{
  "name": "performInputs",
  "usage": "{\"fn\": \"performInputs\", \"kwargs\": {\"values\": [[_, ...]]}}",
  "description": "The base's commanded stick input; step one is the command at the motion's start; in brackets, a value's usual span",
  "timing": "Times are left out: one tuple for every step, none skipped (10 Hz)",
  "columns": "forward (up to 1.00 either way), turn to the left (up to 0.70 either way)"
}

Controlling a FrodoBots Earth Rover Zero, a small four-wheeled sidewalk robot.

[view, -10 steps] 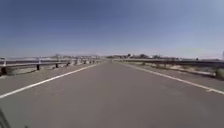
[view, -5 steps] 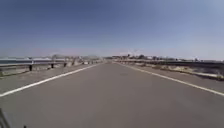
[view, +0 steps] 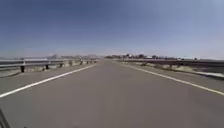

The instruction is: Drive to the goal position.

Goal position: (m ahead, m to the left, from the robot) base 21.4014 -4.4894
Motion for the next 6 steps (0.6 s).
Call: {"fn": "performInputs", "kwargs": {"values": [[1.00, 0.00], [1.00, 0.00], [1.00, 0.00], [1.00, 0.00], [1.00, 0.00], [1.00, 0.00]]}}
